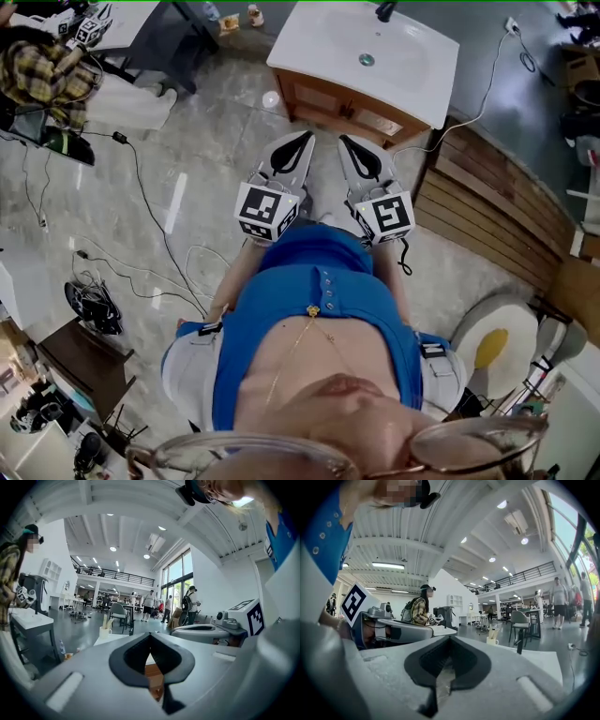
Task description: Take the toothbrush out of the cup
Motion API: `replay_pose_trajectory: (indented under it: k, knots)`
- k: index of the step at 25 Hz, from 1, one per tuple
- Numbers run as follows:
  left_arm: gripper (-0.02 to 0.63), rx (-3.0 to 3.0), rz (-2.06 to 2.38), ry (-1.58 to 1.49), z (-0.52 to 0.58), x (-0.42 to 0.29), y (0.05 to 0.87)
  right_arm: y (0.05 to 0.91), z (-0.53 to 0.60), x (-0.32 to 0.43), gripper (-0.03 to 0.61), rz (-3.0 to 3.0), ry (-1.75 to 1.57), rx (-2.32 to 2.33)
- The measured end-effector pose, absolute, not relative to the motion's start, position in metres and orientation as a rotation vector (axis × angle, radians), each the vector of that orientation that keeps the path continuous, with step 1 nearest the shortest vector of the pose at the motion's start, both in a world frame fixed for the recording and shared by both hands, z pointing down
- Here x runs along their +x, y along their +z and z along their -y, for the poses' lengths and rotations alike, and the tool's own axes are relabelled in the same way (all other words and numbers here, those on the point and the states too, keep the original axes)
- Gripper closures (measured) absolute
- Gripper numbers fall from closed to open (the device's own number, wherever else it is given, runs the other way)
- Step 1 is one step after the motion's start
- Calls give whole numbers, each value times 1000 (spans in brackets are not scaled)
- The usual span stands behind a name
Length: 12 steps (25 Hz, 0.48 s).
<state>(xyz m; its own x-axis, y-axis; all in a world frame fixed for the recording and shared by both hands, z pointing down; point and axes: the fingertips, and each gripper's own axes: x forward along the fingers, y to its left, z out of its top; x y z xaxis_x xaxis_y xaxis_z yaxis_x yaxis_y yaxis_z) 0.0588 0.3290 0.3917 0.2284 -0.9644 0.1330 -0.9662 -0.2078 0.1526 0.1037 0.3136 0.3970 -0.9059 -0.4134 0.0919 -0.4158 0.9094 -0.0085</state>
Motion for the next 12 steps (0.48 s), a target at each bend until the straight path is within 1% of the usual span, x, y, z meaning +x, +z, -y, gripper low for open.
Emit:
replay_pose_trajectory:
  k: [12]
  knots:
    - [612, 2352, 1754, 4, -264, -7, 390, 396, -249, 37, 577, 2962, 24, 698]
